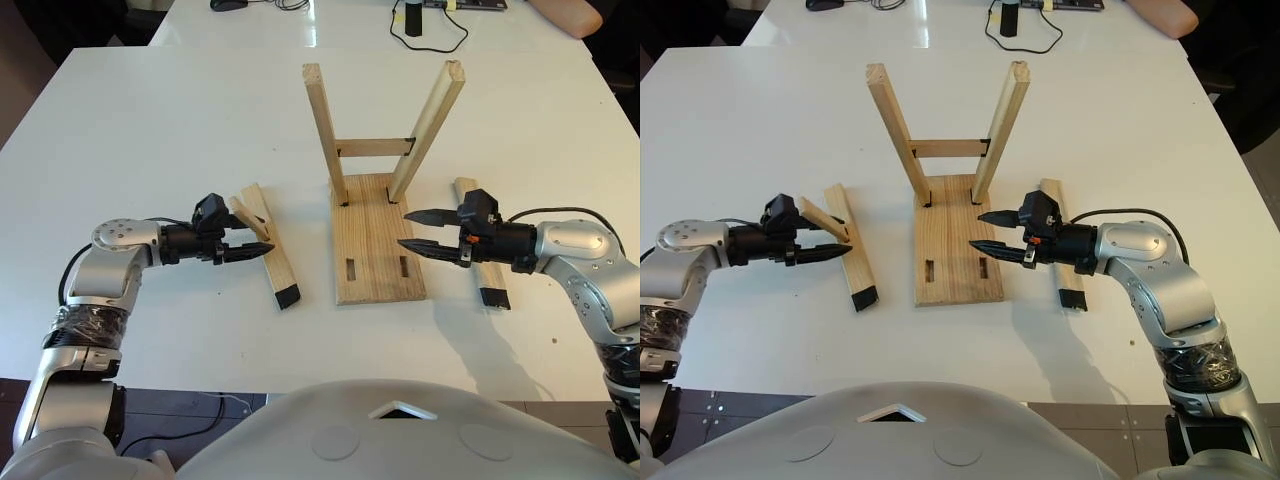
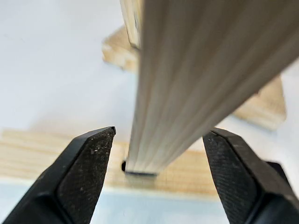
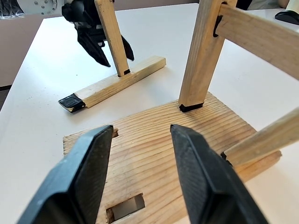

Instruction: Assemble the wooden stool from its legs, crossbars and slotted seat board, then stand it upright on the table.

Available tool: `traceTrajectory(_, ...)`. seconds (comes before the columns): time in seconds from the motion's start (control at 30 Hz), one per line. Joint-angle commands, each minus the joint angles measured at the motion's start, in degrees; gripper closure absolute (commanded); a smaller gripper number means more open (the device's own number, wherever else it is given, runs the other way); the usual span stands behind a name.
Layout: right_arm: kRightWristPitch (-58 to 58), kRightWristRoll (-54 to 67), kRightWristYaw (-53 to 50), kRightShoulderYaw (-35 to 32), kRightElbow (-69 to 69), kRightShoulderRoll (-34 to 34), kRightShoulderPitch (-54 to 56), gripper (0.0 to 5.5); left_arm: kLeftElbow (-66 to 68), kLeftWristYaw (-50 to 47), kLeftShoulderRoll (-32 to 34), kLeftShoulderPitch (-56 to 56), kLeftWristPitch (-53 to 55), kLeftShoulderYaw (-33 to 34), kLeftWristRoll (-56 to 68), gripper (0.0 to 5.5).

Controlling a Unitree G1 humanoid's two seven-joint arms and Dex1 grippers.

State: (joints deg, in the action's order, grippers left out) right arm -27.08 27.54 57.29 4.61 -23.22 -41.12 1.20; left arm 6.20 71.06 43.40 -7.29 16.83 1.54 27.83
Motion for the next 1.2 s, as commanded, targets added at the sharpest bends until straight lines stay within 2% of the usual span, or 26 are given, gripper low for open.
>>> traceTrajectory(0.03, 0.2, -0.3, 0.1, -0.4, -0.4, -0.7, -0.3, 3.25, -12.7, -3.7, 1.2, -1.2, 7.0, 8.0, 9.1, 2.11)
traceTrajectory(0.2, 0.1, -0.1, -0.3, -0.5, -0.8, -0.4, -0.4, 3.25, -22.0, -9.8, 0.3, -5.9, 13.3, 12.7, 17.8, 2.11)
traceTrajectory(0.37, 0.1, -0.1, -0.7, -0.4, -1.0, -0.1, -0.6, 3.25, -23.0, -18.3, -2.2, -10.7, 15.3, 12.3, 17.7, 2.11)
traceTrajectory(0.77, 0.1, 0.1, -0.5, -0.5, -1.1, -0.2, -0.5, 3.25, -24.7, -21.2, -3.6, -9.1, 15.9, 11.7, 18.0, 2.11)
traceTrajectory(0.87, 0.3, -0.1, -0.6, -0.4, -0.9, -0.1, -0.9, 3.25, -21.0, -21.6, -6.1, -3.4, 12.5, 6.9, 11.9, 2.11)
traceTrajectory(1.07, 0.4, -0.4, -0.8, 0.2, -0.6, 0.3, -1.0, 3.25, -5.7, -23.2, -16.5, 6.1, 2.2, -5.3, 0.1, 2.11)
traceTrajectory(1.2, 0.0, 0.3, -0.1, -0.5, -0.5, -0.4, -0.6, 3.25, -8.5, -24.8, -16.4, 2.0, 3.5, 0.9, 6.9, 2.11)
